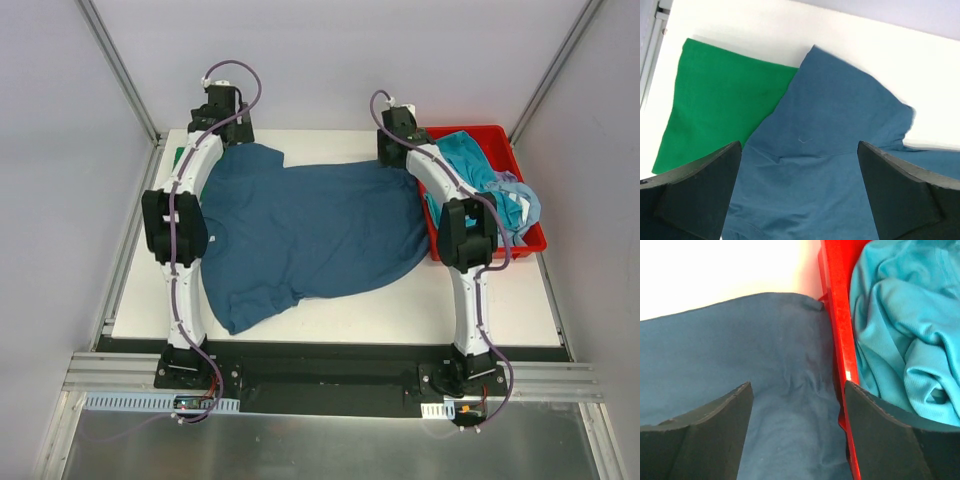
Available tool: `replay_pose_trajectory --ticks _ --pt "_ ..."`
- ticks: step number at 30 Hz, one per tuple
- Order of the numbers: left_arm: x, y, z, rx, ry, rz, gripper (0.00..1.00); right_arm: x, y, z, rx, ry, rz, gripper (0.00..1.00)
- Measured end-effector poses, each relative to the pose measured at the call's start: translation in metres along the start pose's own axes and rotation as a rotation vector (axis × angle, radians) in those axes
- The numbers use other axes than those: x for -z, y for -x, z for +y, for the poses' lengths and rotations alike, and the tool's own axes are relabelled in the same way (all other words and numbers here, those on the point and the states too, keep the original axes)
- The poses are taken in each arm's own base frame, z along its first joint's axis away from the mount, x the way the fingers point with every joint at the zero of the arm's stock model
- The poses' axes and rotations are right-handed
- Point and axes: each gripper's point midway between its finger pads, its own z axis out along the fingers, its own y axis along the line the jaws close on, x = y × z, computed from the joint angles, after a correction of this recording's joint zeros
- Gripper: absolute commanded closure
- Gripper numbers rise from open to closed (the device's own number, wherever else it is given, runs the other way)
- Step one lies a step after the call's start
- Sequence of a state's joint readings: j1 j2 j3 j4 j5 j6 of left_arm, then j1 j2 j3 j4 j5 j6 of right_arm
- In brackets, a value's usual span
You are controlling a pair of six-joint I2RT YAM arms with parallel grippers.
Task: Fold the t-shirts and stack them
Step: Flatten out the tshirt
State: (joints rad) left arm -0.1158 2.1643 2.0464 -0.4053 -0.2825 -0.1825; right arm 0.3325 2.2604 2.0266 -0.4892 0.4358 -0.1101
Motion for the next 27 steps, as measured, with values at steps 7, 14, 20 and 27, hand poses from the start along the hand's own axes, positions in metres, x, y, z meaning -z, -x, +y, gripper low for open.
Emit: replay_pose_trajectory --ticks 7,14,20,27 --pt "0.012 -0.004 0.001 -0.003 -0.027 0.037 0.01 0.019 0.009 0.015 0.01 0.113 -0.01 0.04" --pt "0.117 -0.032 0.002 0.096 -0.178 0.065 0.01 0.084 -0.035 0.033 0.068 0.249 0.044 0.04" --pt "0.147 -0.144 -0.018 0.148 -0.299 0.306 0.01 0.123 -0.114 0.055 0.117 0.351 0.181 0.04" --pt "0.133 -0.258 -0.022 0.161 -0.254 0.618 0.01 0.124 -0.194 0.066 0.136 0.362 0.371 0.02"
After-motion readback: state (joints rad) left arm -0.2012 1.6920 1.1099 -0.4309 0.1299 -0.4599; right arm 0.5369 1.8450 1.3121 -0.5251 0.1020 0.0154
